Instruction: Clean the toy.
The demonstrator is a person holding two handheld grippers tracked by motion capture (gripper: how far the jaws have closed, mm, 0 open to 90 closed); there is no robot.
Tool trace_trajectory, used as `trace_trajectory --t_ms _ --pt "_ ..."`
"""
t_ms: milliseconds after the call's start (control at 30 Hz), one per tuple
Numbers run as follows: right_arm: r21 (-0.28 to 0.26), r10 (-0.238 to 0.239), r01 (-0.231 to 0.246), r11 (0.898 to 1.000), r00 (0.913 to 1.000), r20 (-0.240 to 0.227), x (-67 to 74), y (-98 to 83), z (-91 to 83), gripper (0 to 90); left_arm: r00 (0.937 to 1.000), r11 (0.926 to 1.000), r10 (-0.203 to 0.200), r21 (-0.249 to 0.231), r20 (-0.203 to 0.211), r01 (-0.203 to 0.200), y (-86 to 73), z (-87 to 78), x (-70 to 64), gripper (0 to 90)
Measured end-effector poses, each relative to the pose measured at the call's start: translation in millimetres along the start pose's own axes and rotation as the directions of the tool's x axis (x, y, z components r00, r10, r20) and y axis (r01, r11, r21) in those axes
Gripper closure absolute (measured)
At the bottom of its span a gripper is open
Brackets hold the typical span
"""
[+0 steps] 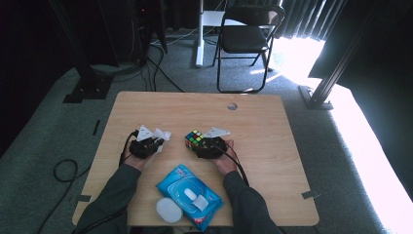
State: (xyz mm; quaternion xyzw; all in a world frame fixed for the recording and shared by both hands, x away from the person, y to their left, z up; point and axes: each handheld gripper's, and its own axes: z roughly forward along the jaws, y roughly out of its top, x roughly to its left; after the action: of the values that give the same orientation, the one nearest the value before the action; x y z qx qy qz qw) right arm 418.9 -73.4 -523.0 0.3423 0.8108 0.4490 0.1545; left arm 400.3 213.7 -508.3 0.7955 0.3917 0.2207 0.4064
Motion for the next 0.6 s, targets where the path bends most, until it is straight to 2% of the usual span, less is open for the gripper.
trace_trajectory --t_ms 600 --pt "0.018 0.002 -0.003 1.000 1.0000 0.009 -1.1 -4.7 5.8 34.4 0.9990 0.9982 0.002 0.059 -0.044 0.001 -13.4 10.3 4.1 81.3"
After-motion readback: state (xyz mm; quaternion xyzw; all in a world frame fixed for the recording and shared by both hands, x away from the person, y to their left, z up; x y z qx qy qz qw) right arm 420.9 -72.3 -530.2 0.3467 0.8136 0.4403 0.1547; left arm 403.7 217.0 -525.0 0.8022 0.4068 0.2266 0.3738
